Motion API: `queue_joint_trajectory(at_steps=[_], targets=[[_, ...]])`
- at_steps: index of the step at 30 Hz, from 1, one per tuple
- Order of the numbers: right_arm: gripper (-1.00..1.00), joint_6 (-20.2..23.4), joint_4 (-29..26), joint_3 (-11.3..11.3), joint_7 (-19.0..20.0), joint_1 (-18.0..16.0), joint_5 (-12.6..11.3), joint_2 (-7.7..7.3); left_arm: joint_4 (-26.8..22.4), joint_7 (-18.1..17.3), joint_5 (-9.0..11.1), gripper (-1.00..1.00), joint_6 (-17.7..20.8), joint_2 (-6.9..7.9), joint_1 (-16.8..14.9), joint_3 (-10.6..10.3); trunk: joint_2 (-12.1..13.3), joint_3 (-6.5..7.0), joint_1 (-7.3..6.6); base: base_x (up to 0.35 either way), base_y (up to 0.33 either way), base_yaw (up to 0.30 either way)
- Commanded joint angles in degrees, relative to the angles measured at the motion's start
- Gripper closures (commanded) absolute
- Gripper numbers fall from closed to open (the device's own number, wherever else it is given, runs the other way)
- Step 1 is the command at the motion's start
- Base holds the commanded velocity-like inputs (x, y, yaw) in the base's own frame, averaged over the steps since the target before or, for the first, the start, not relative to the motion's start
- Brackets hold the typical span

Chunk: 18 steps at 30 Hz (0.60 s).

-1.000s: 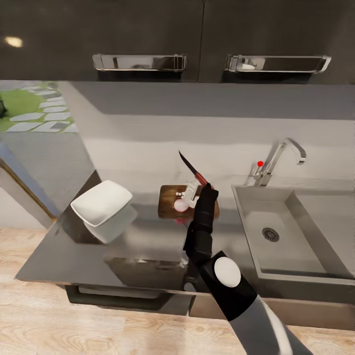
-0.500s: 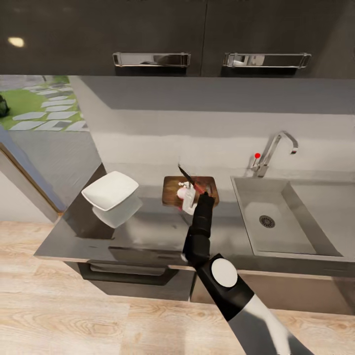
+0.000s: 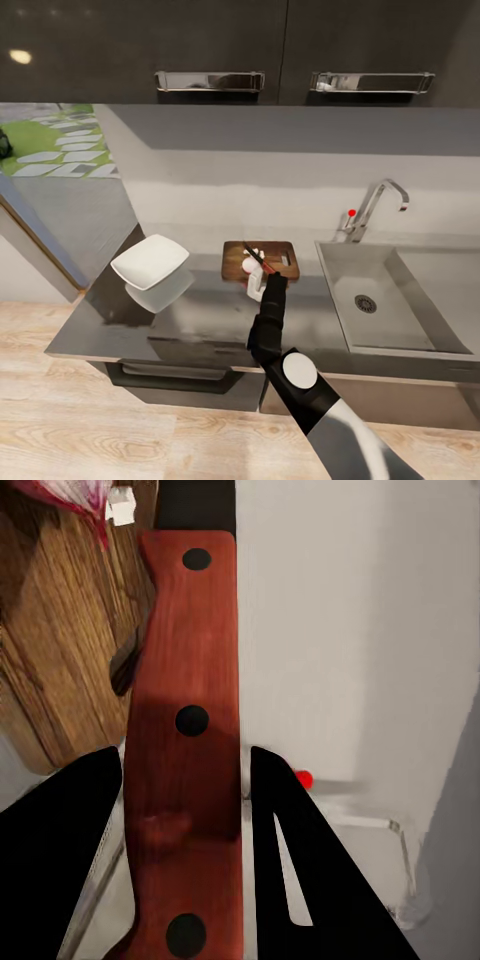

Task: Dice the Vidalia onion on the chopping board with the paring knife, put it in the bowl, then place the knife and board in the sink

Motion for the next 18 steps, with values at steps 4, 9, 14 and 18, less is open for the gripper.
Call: queue_joint_trajectory(at_steps=[4,9,14,18], targets=[[1.0,0.3,1.6,0.1,0.1,-0.1,0.1,0.0,-0.1,0.2,0.4,-1.0,-0.1,0.06,0.0,-0.5,-0.1,-0.08,0.05,0.11,0.045,0.0],[1.0,0.2,2.8,0.1,0.0,-0.1,0.1,0.0,-0.1,0.2,0.4,-1.0,-0.1,0.06,0.0,-0.5,-0.1,-0.08,0.05,0.018,0.007,0.0],[1.0,0.2,3.8,0.0,0.0,-0.1,0.0,0.0,-0.1,0.2,0.4,-1.0,-0.1,0.06,0.0,-0.5,-0.1,-0.08,0.05,0.272,0.0,0.0],[1.0,0.2,4.0,0.0,0.0,-0.1,0.0,0.0,-0.1,0.2,0.4,-1.0,-0.1,0.06,0.0,-0.5,-0.1,-0.08,0.05,0.145,0.0,0.0]])
